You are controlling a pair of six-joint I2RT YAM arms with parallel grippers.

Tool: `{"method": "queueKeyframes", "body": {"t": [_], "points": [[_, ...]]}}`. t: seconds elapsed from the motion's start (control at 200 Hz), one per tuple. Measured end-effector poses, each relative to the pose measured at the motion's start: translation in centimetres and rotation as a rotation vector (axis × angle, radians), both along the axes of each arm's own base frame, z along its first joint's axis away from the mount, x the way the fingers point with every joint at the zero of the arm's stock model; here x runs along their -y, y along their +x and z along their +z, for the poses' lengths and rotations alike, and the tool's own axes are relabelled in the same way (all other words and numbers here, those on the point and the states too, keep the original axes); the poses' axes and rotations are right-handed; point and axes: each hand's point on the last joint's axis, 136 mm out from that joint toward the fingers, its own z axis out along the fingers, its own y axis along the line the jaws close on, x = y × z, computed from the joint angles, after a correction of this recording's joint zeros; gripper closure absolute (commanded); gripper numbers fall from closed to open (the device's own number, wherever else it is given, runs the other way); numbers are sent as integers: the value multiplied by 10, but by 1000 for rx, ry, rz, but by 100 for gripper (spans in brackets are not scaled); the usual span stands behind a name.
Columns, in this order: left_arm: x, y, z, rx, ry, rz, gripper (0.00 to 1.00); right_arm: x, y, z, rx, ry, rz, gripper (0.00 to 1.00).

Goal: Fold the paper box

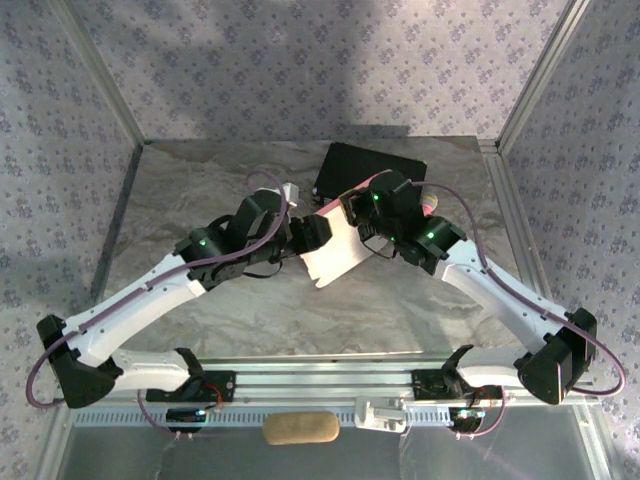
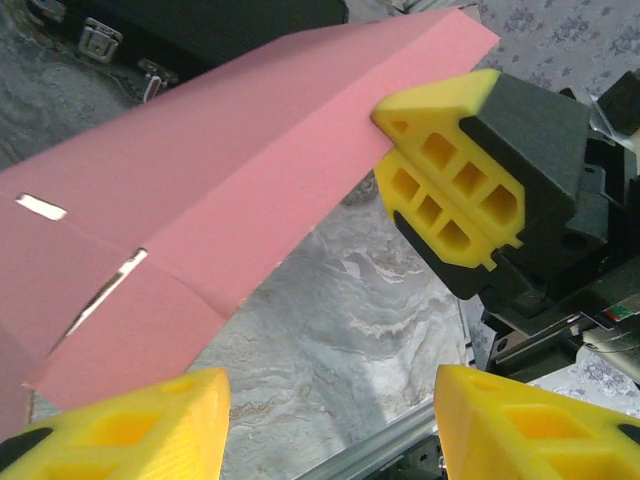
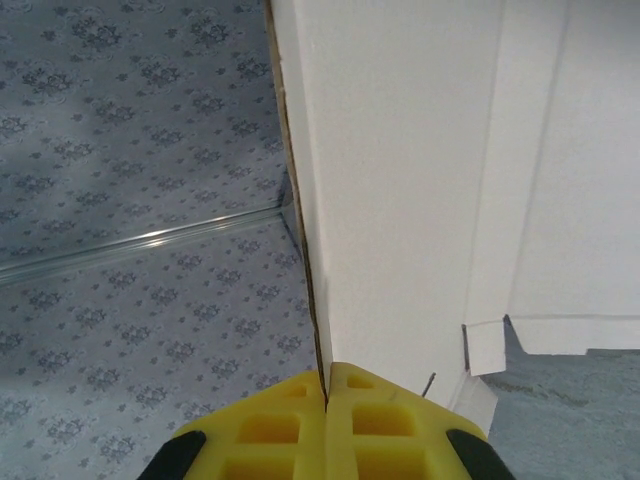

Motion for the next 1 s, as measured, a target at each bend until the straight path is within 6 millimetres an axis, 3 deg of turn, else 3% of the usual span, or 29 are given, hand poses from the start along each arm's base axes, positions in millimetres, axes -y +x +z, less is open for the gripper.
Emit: {"method": "queueKeyframes", "body": {"t": [0.175, 0.395, 0.545, 0.67, 0.845, 0.999], "points": [[2, -3, 6, 32, 3, 3, 37, 4, -1, 2, 1, -3, -9, 100], [-21, -21, 40, 112, -105, 24, 28, 16, -4, 19, 33, 24, -26, 100], [-16, -20, 31, 97, -136, 29, 23, 16, -4, 18, 31, 23, -27, 100], [-14, -15, 19, 78, -133, 42, 23, 16, -4, 18, 31, 23, -27, 100], [-13, -9, 28, 81, -187, 63, 25, 16, -4, 18, 31, 23, -27, 100], [-20, 1, 30, 79, -199, 94, 34, 16, -4, 18, 31, 23, -27, 100]]}}
